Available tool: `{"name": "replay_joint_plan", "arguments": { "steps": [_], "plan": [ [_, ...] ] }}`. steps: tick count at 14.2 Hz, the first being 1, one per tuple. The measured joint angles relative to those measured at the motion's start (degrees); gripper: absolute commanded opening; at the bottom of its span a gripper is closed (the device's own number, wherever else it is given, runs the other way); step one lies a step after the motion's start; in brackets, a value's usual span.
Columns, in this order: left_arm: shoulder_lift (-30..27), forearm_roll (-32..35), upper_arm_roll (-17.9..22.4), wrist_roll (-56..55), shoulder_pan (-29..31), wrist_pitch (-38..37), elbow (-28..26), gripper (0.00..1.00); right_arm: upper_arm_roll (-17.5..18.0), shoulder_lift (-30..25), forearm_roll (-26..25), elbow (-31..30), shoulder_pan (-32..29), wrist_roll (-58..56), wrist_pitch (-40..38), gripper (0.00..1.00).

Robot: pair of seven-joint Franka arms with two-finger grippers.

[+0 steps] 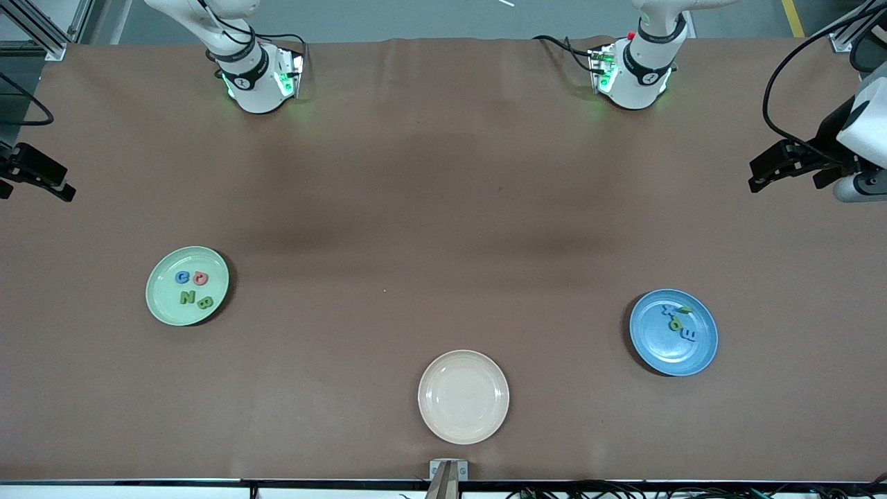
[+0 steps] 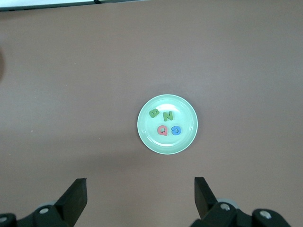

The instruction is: Sort upper and lower case letters into plates

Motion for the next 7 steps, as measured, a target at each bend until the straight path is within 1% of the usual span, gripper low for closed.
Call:
{"name": "replay_joint_plan", "arguments": {
  "steps": [3,7],
  "plan": [
    [0.0,0.0,0.0,0.1,1.0,0.1,0.2,1.0,0.0,0.0,0.0,0.7,0.0,0.0,0.0,1.0],
    [0.1,0.0,-0.1,0.1,0.8,0.2,1.0,1.0,0.0,0.0,0.0,1.0,0.0,0.1,0.0,1.0]
  ]
}}
